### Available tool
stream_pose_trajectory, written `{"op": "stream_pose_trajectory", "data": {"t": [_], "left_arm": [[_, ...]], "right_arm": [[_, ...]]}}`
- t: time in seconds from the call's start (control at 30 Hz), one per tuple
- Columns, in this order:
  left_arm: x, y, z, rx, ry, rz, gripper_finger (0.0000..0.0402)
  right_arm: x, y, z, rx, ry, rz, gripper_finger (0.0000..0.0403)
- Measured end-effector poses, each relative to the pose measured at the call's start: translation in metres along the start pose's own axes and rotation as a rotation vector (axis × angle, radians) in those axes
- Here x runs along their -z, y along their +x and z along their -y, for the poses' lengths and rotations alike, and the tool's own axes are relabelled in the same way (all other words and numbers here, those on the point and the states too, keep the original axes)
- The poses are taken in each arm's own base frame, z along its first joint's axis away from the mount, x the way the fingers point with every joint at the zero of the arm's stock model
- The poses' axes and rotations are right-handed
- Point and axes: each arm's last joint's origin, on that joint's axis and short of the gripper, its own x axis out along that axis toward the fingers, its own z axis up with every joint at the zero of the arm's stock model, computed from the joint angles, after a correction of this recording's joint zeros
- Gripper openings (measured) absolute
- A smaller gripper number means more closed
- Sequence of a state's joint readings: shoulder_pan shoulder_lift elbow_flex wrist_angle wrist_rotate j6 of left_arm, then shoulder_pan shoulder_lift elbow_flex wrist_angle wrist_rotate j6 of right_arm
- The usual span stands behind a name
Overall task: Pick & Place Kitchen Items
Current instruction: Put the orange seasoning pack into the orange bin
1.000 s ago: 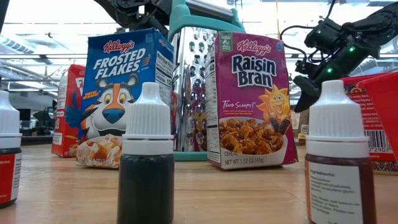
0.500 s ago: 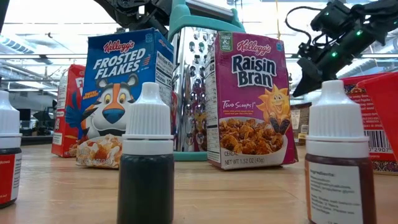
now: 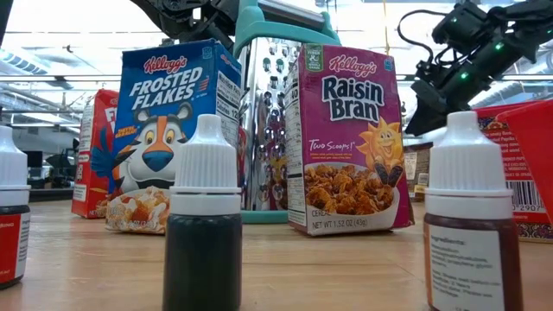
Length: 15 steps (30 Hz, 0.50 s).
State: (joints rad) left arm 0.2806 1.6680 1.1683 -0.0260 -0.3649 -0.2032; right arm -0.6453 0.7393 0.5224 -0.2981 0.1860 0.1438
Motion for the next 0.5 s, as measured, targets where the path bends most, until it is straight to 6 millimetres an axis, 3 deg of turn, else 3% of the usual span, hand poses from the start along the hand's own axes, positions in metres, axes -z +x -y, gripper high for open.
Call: {"op": "stream_pose_trajectory", "data": {"t": [0.2,0.5], "left_arm": [[0.000,0.000,0.000,0.000,-0.010,0.000,0.0257],[0.000,0.000,0.000,0.000,-0.016,0.000,0.0257]], "right_arm": [[0.004,0.002,0.004,0.024,0.030,-0.033,0.0206],[0.014,0.015,0.008,0.041,0.055,-0.015,0.0214]]}}
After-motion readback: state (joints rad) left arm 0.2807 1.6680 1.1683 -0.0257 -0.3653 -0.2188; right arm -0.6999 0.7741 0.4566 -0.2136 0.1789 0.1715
